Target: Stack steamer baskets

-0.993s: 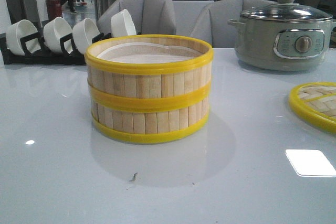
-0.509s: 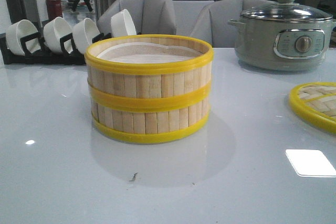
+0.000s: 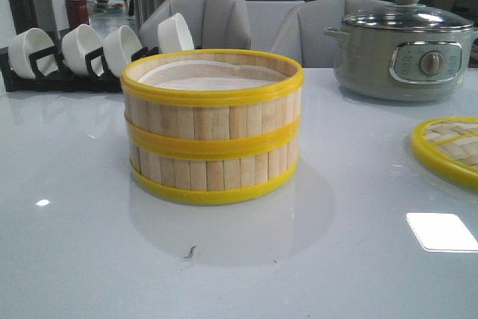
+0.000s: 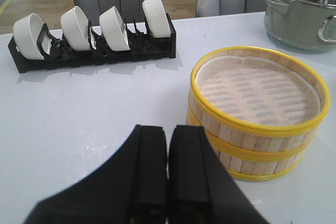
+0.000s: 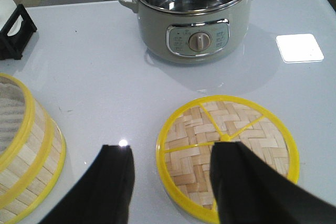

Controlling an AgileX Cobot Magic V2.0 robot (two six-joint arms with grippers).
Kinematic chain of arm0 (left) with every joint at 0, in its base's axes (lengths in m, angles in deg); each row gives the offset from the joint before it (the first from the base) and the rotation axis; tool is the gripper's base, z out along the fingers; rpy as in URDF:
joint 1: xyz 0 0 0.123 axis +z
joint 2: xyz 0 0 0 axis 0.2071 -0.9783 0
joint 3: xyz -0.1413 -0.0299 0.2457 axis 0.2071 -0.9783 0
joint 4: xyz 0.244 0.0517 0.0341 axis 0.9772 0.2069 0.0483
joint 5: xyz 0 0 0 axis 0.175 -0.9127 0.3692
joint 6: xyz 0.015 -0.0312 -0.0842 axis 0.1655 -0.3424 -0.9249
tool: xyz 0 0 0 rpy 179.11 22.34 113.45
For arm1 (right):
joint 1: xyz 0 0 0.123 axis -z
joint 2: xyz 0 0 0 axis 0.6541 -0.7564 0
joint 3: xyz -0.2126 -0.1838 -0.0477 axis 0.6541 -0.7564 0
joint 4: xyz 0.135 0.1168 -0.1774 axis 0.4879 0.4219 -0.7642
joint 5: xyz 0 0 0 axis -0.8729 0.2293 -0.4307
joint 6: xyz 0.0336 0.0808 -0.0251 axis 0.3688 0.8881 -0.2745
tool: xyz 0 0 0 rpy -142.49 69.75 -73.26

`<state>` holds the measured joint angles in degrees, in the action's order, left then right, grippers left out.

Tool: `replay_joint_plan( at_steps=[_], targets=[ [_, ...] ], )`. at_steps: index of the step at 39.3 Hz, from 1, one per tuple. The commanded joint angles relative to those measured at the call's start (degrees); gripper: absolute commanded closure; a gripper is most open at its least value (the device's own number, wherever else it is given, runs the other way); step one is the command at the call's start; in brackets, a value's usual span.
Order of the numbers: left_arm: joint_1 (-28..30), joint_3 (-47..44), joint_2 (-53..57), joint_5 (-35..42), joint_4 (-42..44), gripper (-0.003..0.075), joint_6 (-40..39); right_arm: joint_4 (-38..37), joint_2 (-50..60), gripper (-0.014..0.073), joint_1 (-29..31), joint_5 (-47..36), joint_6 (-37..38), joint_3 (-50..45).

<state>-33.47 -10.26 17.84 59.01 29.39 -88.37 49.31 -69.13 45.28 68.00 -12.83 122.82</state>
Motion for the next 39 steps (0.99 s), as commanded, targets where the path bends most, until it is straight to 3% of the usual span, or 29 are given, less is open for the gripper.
replay_joint_plan(
  at_steps=[1,13,16,20,24,25,39],
  targets=[
    [-0.55,1.54,0.01,4.86,0.16,0.0635,-0.5,0.05,0.39,0.0151,0.14,-4.22,-0.3,2.13],
    [-0.55,1.54,0.01,4.86,0.16,0.0636,-0.5,0.1,0.39,0.0151,0.14,-3.25,-0.24,2.13],
    [-0.55,1.54,0.01,4.86,0.16,0.0636,-0.5,0.1,0.34,0.0186,0.14,-2.63,-0.24,2.13],
    [-0.55,1.54,0.01,4.86,0.16,0.0636,-0.5,0.1,0.34,0.0314,0.14,-1.62,-0.24,2.13],
    [-0.55,1.54,0.01,4.86,0.16,0.0636,-0.5,0.1,0.34,0.0538,0.14,-0.01,-0.24,2.13],
    [-0.55,1.54,0.01,4.86,0.16,0.0636,-0.5,0.1,0.34,0.0552,0.14,0.2,-0.24,2.13],
    [-0.55,1.54,0.01,4.75,0.16,0.0636,-0.5,0.1,-1.88,0.0525,0.14,11.07,-0.24,2.13]
  ],
)
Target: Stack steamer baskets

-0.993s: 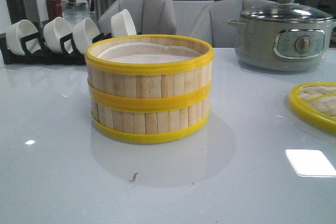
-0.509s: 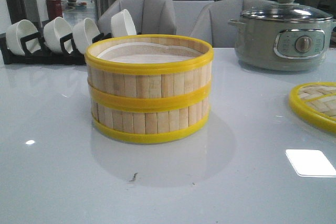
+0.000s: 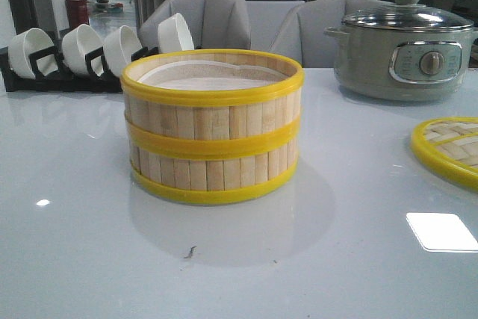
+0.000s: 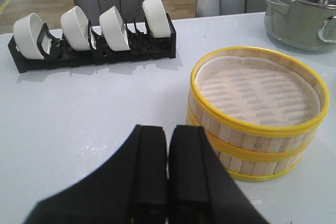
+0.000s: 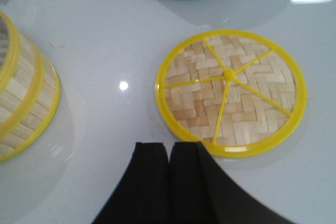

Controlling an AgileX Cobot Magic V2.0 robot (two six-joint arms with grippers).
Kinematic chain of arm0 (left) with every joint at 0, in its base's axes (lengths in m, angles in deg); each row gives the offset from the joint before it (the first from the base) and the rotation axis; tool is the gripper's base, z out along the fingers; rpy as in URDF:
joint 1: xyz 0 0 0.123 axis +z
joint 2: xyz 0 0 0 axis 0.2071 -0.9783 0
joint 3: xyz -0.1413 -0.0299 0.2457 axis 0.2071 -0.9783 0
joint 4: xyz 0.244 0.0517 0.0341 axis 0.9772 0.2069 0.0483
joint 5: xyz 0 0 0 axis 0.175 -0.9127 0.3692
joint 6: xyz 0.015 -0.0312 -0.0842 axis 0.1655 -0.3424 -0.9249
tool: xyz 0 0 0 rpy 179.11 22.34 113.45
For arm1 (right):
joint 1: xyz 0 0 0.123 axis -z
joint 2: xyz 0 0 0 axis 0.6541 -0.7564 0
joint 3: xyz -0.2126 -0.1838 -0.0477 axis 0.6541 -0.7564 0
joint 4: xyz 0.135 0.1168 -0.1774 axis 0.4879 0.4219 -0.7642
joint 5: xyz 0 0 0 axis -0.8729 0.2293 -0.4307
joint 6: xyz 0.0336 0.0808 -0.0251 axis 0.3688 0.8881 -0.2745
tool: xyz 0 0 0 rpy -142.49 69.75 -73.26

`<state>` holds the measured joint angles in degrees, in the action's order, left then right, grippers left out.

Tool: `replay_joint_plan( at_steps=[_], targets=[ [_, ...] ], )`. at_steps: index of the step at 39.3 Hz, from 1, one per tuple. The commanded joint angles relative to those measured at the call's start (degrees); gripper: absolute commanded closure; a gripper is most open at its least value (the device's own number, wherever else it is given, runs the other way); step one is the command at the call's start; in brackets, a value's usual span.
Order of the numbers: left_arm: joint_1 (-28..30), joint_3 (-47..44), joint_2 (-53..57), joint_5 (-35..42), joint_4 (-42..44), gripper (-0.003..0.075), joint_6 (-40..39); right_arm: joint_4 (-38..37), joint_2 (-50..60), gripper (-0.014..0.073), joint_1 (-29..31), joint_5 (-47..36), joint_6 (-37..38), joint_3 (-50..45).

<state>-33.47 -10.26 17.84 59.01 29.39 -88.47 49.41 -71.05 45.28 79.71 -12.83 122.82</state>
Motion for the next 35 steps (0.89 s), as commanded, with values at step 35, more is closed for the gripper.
replay_joint_plan(
  at_steps=[35],
  targets=[
    [-0.55,1.54,0.01,4.54,0.16,0.0636,-0.39,-3.08,-27.07,0.0202,4.98,-1.25,-0.24,11.8]
  ],
)
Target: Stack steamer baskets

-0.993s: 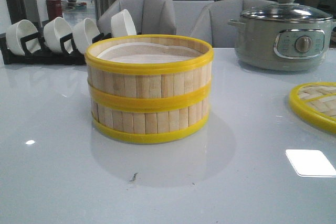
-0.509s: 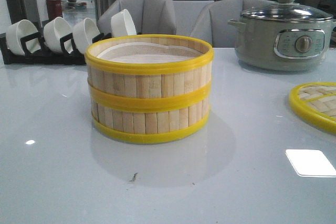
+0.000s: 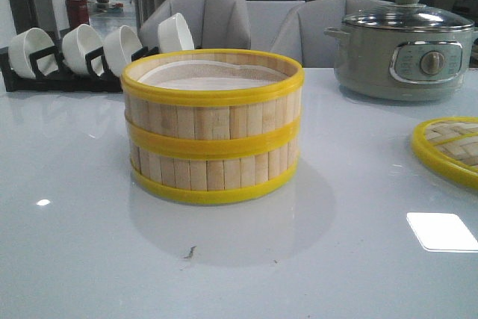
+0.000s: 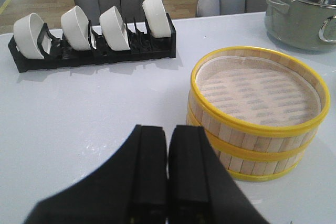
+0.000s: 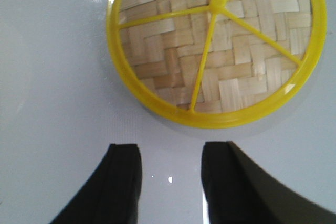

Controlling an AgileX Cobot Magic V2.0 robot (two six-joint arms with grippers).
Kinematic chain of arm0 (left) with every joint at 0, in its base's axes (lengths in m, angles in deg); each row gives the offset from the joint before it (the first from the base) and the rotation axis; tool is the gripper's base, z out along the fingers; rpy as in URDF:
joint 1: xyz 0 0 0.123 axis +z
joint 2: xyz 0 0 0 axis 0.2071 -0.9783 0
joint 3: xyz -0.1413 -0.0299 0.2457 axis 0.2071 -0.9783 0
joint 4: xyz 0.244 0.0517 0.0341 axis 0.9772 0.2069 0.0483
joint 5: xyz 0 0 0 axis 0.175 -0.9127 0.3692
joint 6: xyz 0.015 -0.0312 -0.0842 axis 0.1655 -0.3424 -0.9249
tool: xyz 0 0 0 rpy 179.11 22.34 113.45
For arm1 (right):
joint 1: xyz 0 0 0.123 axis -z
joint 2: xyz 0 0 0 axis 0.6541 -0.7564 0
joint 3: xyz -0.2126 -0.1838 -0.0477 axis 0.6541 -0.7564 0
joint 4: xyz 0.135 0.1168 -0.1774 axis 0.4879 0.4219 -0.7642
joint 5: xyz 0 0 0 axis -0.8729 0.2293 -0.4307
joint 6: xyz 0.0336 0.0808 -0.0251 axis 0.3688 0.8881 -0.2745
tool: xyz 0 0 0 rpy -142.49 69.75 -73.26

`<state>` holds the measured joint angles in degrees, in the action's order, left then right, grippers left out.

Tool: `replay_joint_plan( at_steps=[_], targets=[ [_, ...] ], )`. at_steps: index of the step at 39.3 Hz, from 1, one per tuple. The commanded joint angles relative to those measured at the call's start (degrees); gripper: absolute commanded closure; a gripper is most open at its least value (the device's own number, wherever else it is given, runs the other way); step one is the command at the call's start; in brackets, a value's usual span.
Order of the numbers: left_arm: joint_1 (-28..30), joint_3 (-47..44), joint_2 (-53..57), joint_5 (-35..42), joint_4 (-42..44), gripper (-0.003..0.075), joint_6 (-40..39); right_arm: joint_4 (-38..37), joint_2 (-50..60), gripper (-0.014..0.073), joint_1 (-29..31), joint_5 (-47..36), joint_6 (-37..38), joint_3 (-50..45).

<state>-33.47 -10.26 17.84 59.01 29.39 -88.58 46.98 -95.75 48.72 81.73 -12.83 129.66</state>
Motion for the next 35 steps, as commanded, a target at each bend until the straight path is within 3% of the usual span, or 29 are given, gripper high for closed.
replay_joint_plan(
  at_steps=[1,18,35],
  targets=[
    [-0.55,1.54,0.01,4.54,0.16,0.0636,-0.29,-0.64,-3.87,0.0202,1.88,-3.34,-0.24,5.84],
    [-0.55,1.54,0.01,4.51,0.16,0.0636,-0.29,-2.15,-22.69,0.0202,2.49,1.6,-0.24,22.73],
    [-0.55,1.54,0.01,4.51,0.16,0.0636,-0.29,-4.25,-30.05,0.0202,2.49,3.69,-0.24,28.93]
  ],
)
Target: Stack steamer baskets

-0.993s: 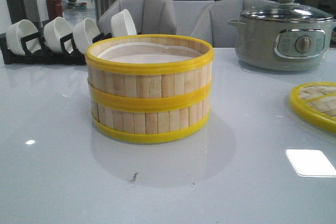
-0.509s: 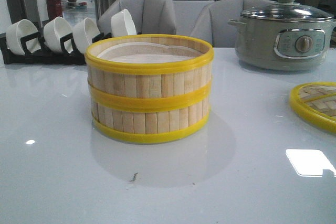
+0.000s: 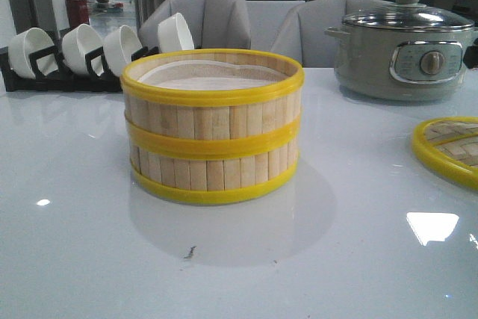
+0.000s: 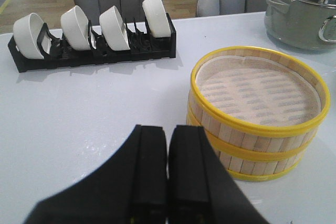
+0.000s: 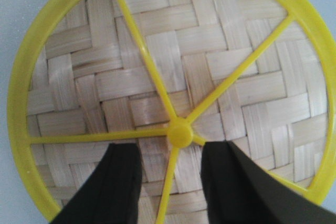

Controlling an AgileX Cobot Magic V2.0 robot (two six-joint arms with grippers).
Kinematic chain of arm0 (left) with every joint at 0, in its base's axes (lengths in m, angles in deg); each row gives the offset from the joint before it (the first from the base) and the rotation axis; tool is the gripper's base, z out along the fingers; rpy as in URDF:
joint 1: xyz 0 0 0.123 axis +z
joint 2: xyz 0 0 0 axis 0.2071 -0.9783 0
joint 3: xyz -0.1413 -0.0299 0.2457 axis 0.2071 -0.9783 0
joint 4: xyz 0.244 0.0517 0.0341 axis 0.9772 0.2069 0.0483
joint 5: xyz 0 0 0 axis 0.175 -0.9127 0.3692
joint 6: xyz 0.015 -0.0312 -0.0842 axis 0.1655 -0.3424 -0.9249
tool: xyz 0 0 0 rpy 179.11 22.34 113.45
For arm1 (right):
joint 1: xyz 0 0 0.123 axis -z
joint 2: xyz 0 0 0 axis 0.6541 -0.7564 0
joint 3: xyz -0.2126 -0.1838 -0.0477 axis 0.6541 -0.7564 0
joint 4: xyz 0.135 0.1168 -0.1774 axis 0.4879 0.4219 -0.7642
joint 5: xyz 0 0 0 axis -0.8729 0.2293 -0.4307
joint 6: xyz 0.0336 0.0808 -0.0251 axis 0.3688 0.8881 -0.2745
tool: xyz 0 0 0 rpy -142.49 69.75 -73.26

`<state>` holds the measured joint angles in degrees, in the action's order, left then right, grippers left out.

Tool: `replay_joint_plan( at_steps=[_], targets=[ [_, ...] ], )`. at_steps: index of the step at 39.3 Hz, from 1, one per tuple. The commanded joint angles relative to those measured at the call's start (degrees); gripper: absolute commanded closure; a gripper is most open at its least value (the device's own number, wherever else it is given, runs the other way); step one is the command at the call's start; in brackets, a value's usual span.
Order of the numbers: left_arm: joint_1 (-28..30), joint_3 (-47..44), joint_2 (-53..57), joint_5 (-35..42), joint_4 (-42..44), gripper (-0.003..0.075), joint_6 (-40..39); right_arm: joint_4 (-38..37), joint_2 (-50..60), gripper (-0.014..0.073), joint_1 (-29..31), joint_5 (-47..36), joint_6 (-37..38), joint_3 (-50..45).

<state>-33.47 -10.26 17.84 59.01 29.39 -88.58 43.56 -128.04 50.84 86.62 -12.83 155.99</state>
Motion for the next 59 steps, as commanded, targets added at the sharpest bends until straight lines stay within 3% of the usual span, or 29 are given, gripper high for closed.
replay_joint_plan(
  at_steps=[1,59],
  targets=[
    [-0.55,1.54,0.01,4.51,0.16,0.0636,-0.29,-0.84,2.04,0.0202,0.37,-1.21,-0.24,2.74],
    [-0.55,1.54,0.01,4.51,0.16,0.0636,-0.29,-0.84,-1.07,0.0202,0.37,-4.57,-0.24,2.82]
  ],
)
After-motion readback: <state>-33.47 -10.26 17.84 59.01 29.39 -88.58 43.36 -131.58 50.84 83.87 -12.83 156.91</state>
